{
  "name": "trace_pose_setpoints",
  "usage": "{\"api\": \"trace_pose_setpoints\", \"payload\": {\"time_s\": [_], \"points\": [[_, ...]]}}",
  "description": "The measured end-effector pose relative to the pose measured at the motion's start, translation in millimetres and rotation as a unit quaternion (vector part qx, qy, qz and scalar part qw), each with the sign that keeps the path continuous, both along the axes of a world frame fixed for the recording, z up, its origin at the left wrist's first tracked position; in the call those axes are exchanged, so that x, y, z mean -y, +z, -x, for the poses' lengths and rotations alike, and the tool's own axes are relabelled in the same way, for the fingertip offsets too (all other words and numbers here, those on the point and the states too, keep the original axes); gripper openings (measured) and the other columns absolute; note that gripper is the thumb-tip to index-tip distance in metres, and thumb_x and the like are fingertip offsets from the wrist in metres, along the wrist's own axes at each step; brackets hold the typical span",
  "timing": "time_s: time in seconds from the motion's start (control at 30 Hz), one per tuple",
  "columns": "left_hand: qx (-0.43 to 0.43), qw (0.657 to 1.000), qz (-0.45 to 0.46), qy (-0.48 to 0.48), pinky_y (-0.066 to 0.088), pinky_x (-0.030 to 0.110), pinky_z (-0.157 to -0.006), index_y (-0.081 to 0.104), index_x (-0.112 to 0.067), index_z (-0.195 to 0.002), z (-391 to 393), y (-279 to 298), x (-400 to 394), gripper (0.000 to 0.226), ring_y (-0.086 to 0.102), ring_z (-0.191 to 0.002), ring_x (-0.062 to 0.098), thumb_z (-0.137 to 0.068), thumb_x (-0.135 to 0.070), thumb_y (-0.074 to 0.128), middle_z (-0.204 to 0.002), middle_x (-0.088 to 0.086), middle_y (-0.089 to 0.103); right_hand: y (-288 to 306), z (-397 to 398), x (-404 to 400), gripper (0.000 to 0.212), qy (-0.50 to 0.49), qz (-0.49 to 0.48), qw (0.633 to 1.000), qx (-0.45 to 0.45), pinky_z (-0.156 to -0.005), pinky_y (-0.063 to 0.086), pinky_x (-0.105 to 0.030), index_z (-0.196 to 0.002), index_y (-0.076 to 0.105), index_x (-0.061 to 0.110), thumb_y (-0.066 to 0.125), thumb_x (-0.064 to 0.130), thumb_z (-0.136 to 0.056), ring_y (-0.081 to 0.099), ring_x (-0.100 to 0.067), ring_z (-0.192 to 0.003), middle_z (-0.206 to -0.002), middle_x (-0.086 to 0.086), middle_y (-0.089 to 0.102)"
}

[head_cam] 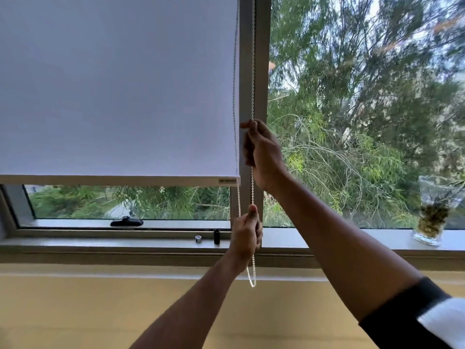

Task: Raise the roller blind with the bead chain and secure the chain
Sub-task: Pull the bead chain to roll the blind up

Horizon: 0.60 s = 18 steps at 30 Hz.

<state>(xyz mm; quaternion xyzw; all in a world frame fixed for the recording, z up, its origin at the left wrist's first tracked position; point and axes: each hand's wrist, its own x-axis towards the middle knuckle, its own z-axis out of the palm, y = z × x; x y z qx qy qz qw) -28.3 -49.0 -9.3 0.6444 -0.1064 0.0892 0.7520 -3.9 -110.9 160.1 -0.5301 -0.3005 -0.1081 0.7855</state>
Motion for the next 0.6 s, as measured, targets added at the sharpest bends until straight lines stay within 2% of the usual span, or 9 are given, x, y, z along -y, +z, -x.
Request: {"api": "trace_pose_setpoints", "payload": {"time_s": [0.1, 0.17, 0.23, 0.3, 0.4, 0.43, 0.5, 0.6], "points": [[-0.015, 0.999, -0.022, -0.041, 0.027, 0.021, -0.041, 0.044, -0.027, -0.055, -2.7, -3.0, -10.8, 0.057, 0.029, -0.042, 0.01, -0.1, -0.06, 0.036, -0.05, -0.005, 0.036, -5.9, 3.7, -6.1, 0.034, -0.018, -0.007, 0.999, 0.033, -0.035, 0.022, -0.013, -0.085, 0.057, 0.022, 0.036, 0.011, -0.11, 0.027, -0.003, -0.035, -0.048, 0.009, 0.041], [-0.041, 0.994, -0.047, -0.091, 0.038, 0.023, -0.048, 0.053, -0.023, -0.064, -3.2, -11.1, -21.9, 0.059, 0.043, -0.048, 0.013, -0.098, -0.067, 0.031, -0.055, -0.003, 0.05, -13.2, 6.5, -7.5, 0.035, -0.016, -0.001, 0.998, 0.054, -0.035, 0.021, -0.014, -0.084, 0.055, 0.021, 0.035, 0.006, -0.109, 0.027, -0.003, -0.038, -0.055, 0.001, 0.036], [-0.061, 0.991, -0.053, -0.103, 0.051, 0.026, -0.063, 0.065, -0.017, -0.081, -6.7, -17.1, -32.1, 0.068, 0.061, -0.062, 0.015, -0.096, -0.07, 0.025, -0.071, 0.003, 0.067, -23.7, 8.0, -8.5, 0.034, -0.034, 0.024, 0.996, 0.077, -0.037, 0.022, -0.018, -0.084, 0.054, 0.02, 0.036, 0.006, -0.109, 0.029, -0.005, -0.045, -0.059, 0.0, 0.035], [-0.069, 0.994, -0.032, -0.083, 0.055, 0.028, -0.071, 0.067, -0.013, -0.095, -9.7, -6.5, -40.7, 0.075, 0.068, -0.073, 0.015, -0.088, -0.074, 0.023, -0.085, 0.007, 0.072, -39.2, 6.9, -10.2, 0.033, -0.067, 0.063, 0.99, 0.105, -0.04, 0.027, -0.017, -0.083, 0.054, 0.019, 0.038, 0.006, -0.109, 0.033, -0.003, -0.046, -0.059, 0.004, 0.04], [-0.035, 0.998, -0.021, -0.043, 0.053, 0.033, -0.08, 0.065, -0.014, -0.1, -12.7, 37.3, -51.3, 0.08, 0.067, -0.087, 0.02, -0.085, -0.077, 0.018, -0.094, 0.01, 0.072, -64.5, 2.9, -8.3, 0.031, -0.105, 0.112, 0.981, 0.115, -0.044, 0.037, -0.013, -0.082, 0.054, 0.02, 0.041, 0.009, -0.108, 0.041, 0.002, -0.049, -0.063, 0.009, 0.047], [-0.017, 0.999, -0.018, -0.041, 0.051, 0.036, -0.084, 0.066, -0.016, -0.101, -13.2, 55.3, -53.9, 0.079, 0.065, -0.092, 0.023, -0.089, -0.075, 0.016, -0.095, 0.01, 0.072, -72.0, 1.4, -6.8, 0.029, -0.103, 0.12, 0.981, 0.109, -0.047, 0.042, -0.015, -0.084, 0.055, 0.021, 0.041, 0.011, -0.108, 0.047, -0.001, -0.052, -0.066, 0.006, 0.051], [0.015, 0.999, 0.0, -0.047, 0.048, 0.037, -0.083, 0.066, -0.016, -0.103, -13.7, 92.7, -57.2, 0.072, 0.064, -0.092, 0.022, -0.099, -0.066, 0.015, -0.094, 0.008, 0.07, -86.1, -2.3, -5.4, 0.026, -0.082, 0.124, 0.984, 0.101, -0.053, 0.049, -0.02, -0.09, 0.059, 0.022, 0.042, 0.012, -0.107, 0.056, -0.005, -0.062, -0.074, 0.007, 0.06], [0.055, 0.997, 0.008, -0.049, 0.049, 0.035, -0.08, 0.064, -0.012, -0.102, -12.0, 147.3, -55.3, 0.065, 0.064, -0.086, 0.021, -0.104, -0.058, 0.019, -0.095, 0.008, 0.069, -108.8, -4.5, -5.8, 0.031, -0.137, 0.177, 0.968, 0.109, -0.053, 0.036, -0.017, -0.083, 0.058, 0.03, 0.047, 0.011, -0.105, 0.044, 0.001, -0.057, -0.067, 0.019, 0.057]]}}
